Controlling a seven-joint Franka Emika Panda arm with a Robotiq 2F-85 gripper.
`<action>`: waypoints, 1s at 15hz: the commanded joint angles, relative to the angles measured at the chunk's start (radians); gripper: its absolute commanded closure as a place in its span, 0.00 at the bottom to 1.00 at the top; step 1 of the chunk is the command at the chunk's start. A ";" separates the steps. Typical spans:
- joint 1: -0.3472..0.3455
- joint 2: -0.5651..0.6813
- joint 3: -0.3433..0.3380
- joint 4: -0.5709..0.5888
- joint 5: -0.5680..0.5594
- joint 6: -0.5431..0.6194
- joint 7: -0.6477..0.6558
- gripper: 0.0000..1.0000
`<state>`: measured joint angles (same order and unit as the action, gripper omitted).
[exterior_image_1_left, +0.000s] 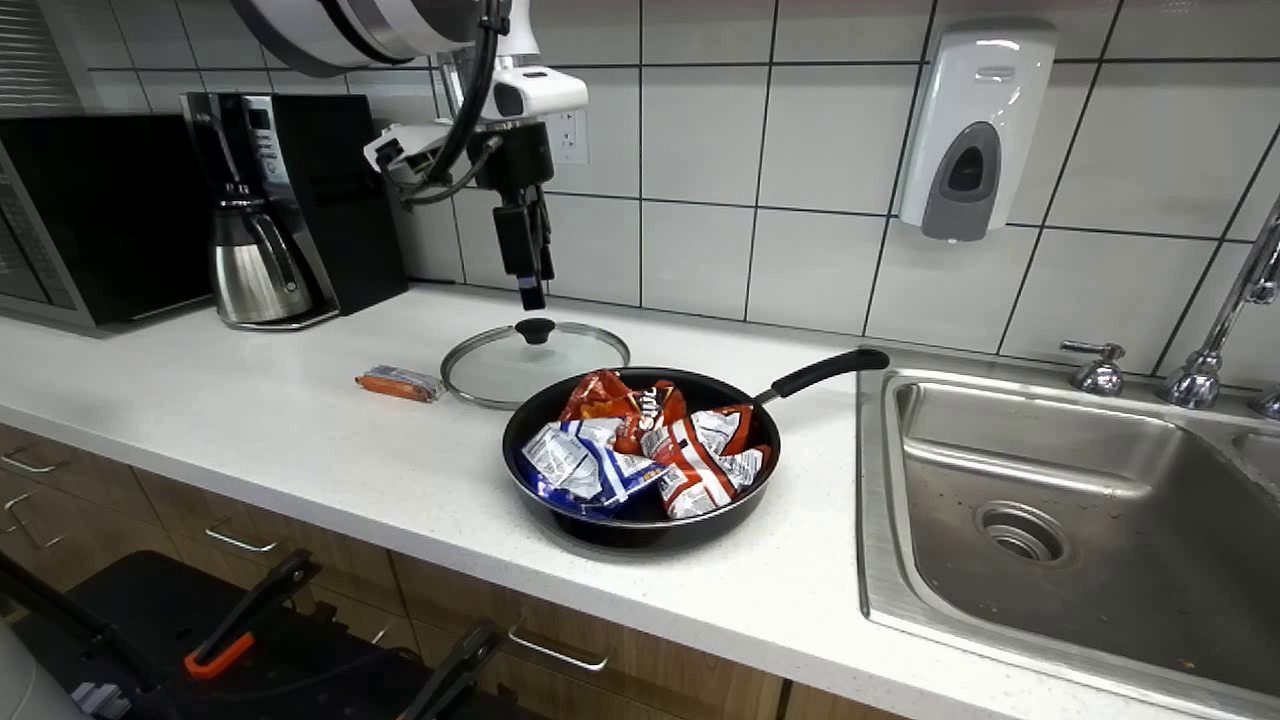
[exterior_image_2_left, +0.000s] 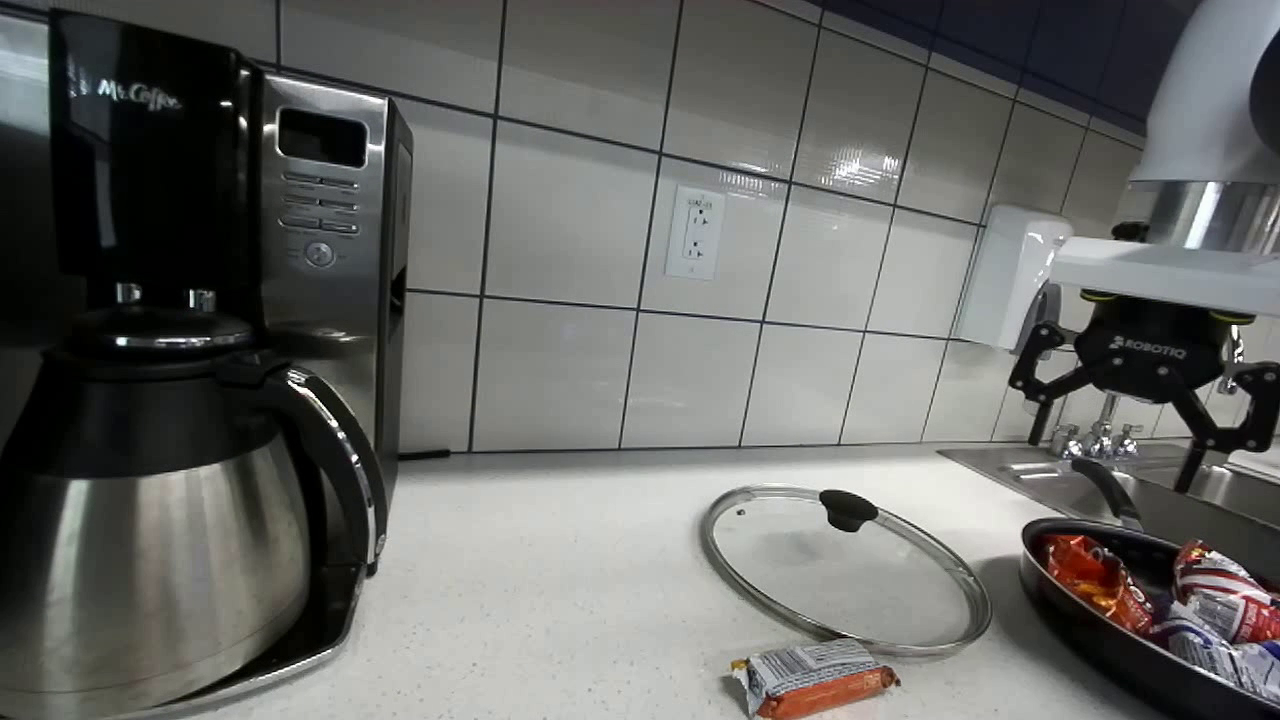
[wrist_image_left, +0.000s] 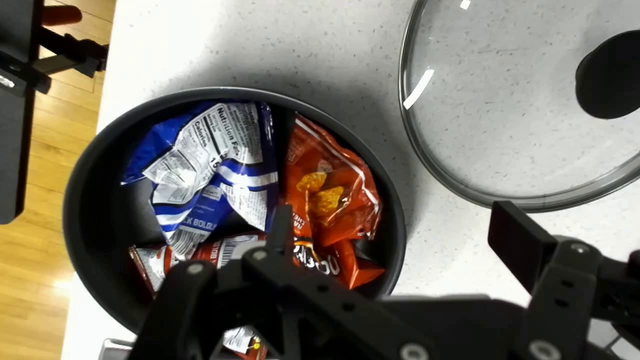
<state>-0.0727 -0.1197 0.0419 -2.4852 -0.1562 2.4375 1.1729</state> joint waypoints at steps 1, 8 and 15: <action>0.031 0.082 0.012 0.108 -0.006 -0.064 -0.025 0.00; 0.093 0.134 -0.004 0.154 0.001 -0.071 -0.011 0.00; 0.093 0.137 -0.010 0.150 0.001 -0.070 -0.011 0.00</action>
<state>0.0137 0.0177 0.0392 -2.3357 -0.1560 2.3695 1.1630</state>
